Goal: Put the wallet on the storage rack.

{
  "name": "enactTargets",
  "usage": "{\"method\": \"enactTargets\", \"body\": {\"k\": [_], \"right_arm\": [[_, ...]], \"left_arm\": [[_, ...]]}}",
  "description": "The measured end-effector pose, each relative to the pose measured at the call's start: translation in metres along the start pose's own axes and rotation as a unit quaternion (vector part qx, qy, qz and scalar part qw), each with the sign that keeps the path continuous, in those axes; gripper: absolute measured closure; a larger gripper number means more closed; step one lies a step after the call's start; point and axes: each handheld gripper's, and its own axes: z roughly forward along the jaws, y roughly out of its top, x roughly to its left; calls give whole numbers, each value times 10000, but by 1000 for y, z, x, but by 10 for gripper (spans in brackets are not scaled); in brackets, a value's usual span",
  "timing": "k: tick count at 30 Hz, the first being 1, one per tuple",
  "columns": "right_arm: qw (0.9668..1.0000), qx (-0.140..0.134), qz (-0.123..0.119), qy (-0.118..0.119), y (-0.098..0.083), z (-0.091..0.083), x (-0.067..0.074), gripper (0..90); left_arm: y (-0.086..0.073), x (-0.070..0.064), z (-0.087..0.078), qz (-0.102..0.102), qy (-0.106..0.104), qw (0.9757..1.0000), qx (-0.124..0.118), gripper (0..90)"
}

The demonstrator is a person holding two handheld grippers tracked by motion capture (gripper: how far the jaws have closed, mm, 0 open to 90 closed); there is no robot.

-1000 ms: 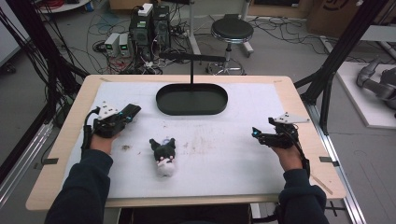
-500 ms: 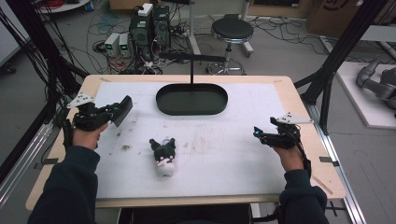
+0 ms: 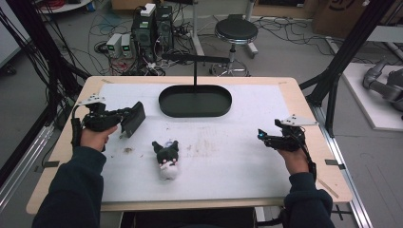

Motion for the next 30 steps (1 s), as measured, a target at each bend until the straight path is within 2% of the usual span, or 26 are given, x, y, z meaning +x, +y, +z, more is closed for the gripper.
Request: {"method": "enactTargets", "body": {"k": [3, 6, 8, 10, 12, 17, 18, 21, 22, 23, 24, 26, 27, 28, 30], "right_arm": [[10000, 8, -9, 12, 0, 0, 0, 199], [10000, 5, 1, 19, 0, -1, 0, 199], [10000, 6, -4, 21, -1, -1, 0, 199], [10000, -2, -10, 32, -1, -1, 0, 199], [10000, -20, -21, 32, -1, -2, 0, 199], [10000, -14, -5, 34, -1, -1, 0, 199], [10000, -16, -2, 39, -1, -1, 0, 199], [10000, -22, -17, 62, -1, -2, 1, 199], [10000, -30, -7, 65, -1, -1, 1, 199], [10000, -26, -13, 70, -1, -1, 1, 199], [10000, -26, -13, 70, -1, -1, 1, 199], [10000, -30, -17, 70, -1, -1, 1, 199], [10000, -30, -20, 76, -1, -1, 1, 199], [10000, -30, -20, 76, -1, -1, 1, 199], [10000, -23, -18, 73, -1, 0, 1, 199]], "left_arm": [[5, 1, 3, 159, 474, 9987, 26, 827], [5, 6, 4, 83, 579, 9983, -13, 825], [5, 10, 4, 29, 756, 9971, -39, 822], [3, 17, 3, -113, 879, 9960, -93, 817], [1, 26, 1, -290, 947, 9950, -145, 816], [-3, 33, -3, -353, 1108, 9931, -170, 816], [-4, 35, -4, -407, 1060, 9933, -203, 816], [-6, 36, -4, -387, 996, 9939, -260, 798], [-6, 37, -5, -378, 921, 9945, -322, 768], [-6, 36, -6, -368, 927, 9943, -376, 617], [-6, 36, -6, -339, 938, 9941, -426, 617], [-8, 34, -8, -274, 959, 9935, -539, 419], [-9, 33, -8, -207, 1016, 9930, -573, 357], [-11, 31, -8, -150, 1086, 9924, -564, 357], [-15, 29, -6, -107, 1150, 9921, -498, 282]]}}
